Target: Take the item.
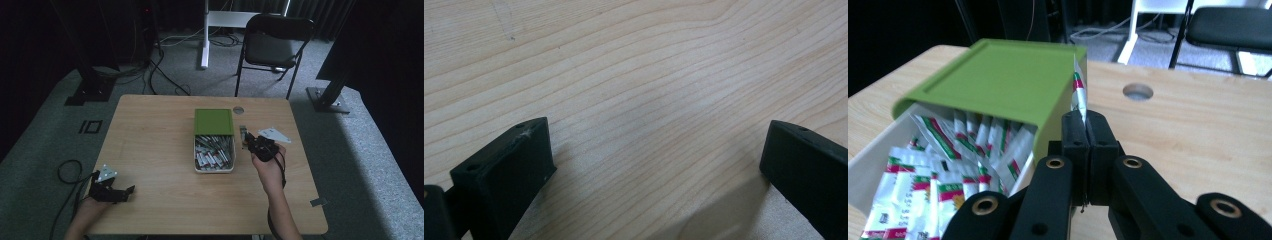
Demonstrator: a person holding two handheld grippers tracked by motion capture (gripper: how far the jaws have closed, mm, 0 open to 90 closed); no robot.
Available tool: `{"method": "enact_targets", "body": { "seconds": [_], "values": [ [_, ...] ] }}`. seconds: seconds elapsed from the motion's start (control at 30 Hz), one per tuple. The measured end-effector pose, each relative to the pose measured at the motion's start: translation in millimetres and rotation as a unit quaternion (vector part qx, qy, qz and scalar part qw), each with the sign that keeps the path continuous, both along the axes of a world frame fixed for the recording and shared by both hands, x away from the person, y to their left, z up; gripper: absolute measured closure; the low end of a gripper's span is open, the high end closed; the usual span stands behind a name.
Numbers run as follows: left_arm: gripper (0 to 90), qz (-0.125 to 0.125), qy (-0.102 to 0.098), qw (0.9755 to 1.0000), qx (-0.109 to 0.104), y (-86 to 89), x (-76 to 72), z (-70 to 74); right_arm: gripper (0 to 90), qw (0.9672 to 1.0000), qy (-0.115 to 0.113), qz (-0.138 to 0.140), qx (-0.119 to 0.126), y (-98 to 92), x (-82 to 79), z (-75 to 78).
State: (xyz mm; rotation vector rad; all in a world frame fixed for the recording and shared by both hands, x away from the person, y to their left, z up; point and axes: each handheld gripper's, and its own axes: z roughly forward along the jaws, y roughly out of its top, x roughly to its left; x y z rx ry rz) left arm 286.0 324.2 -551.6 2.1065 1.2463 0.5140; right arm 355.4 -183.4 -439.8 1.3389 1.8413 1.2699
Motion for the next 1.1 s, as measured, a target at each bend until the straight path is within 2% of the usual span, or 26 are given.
{"method": "enact_targets", "body": {
  "seconds": [0.07,0.17,0.2,0.4,0.53,0.73,0.87,0.93,0.97,1.1],
  "values": [
    [1.4,0.000,0.000,1.0000,0.000,0.1,0.0,0.0,89.8,0.9999,0.006,-0.002,0.010,-0.4,1.8,-7.8],
    [1.4,0.000,0.000,1.0000,0.000,0.0,0.0,0.0,89.7,0.9998,0.013,-0.003,0.012,0.0,3.8,-15.6],
    [1.4,0.000,0.000,1.0000,0.000,0.0,0.0,0.0,89.7,0.9996,0.023,-0.004,0.014,0.3,6.0,-24.8],
    [1.4,-0.001,0.000,1.0000,0.001,0.2,0.0,0.1,89.7,0.9990,0.035,-0.007,0.025,3.3,10.5,-43.1],
    [1.4,-0.001,0.000,1.0000,0.001,0.2,0.0,0.1,89.7,0.9987,0.044,-0.005,0.023,6.5,13.9,-55.5],
    [1.4,-0.001,0.000,1.0000,0.001,0.2,0.0,0.1,89.6,0.9970,0.071,-0.006,0.031,6.6,19.8,-73.7],
    [1.4,-0.001,0.000,1.0000,0.001,0.2,0.0,0.1,89.5,0.9952,0.085,-0.005,0.048,2.0,23.5,-82.3],
    [1.4,-0.001,0.001,1.0000,0.001,0.2,0.0,0.1,89.5,0.9950,0.088,-0.004,0.047,0.6,24.3,-83.2],
    [1.4,-0.001,0.000,1.0000,0.001,0.2,0.0,0.1,89.5,0.9949,0.093,-0.012,0.035,-2.7,25.7,-85.4],
    [1.4,-0.001,0.000,1.0000,0.001,0.1,0.0,0.1,88.7,0.9939,0.104,-0.018,0.032,-10.6,28.8,-91.5]
  ]
}}
